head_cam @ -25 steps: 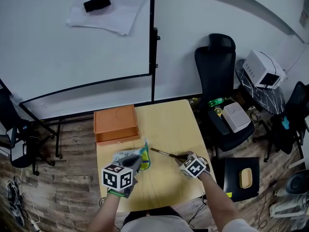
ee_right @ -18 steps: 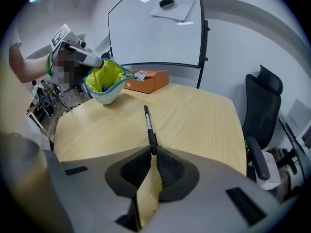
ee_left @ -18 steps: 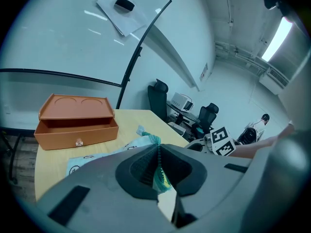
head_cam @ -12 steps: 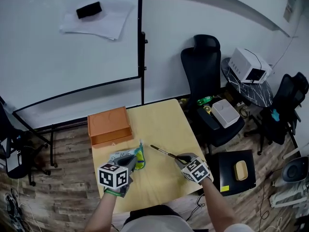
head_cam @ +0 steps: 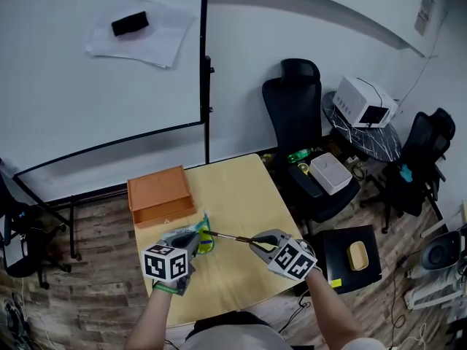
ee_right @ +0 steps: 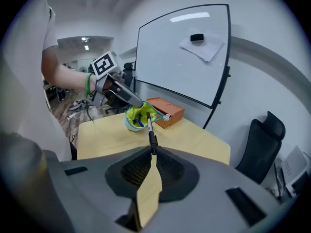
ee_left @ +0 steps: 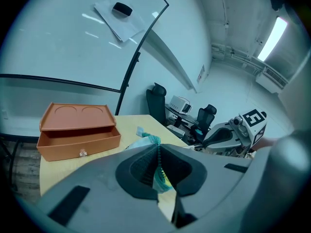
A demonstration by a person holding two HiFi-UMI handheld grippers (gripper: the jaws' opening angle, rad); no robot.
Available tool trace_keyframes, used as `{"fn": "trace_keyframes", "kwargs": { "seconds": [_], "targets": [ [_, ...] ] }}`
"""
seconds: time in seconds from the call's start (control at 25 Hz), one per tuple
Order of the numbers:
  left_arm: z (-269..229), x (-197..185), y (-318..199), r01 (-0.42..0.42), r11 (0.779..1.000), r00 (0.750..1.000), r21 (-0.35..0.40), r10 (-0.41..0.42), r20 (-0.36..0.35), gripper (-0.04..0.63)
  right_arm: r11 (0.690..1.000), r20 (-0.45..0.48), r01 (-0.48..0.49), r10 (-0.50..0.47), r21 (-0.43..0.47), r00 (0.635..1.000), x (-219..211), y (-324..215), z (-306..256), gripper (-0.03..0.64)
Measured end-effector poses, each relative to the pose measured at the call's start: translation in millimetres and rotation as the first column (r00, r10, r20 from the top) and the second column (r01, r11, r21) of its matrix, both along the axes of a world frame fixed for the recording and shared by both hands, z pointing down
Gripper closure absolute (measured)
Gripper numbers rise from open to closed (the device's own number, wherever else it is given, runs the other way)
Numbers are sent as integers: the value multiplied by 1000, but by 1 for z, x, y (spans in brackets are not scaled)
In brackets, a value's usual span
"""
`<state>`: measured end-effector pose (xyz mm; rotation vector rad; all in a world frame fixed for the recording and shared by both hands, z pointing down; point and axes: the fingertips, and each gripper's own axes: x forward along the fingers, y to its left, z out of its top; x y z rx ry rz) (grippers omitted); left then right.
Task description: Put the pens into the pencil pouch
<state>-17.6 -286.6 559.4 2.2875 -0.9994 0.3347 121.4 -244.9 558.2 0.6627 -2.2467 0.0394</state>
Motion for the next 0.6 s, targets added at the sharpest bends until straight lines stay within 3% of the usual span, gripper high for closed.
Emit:
{"fn": "trace_keyframes", "kwargs": {
  "seconds": [0.2, 0.6],
  "targets": [
    [-5, 3, 7, -14, 1000, 1000, 10, 14, -5, 575, 994, -128, 110, -112, -22, 985, -25, 2, 15, 583],
    [-17, 3, 20, -54, 998, 998, 30, 55, -20, 575, 963, -212, 260, -270, -70, 939, -92, -6, 20, 581]
  ]
}}
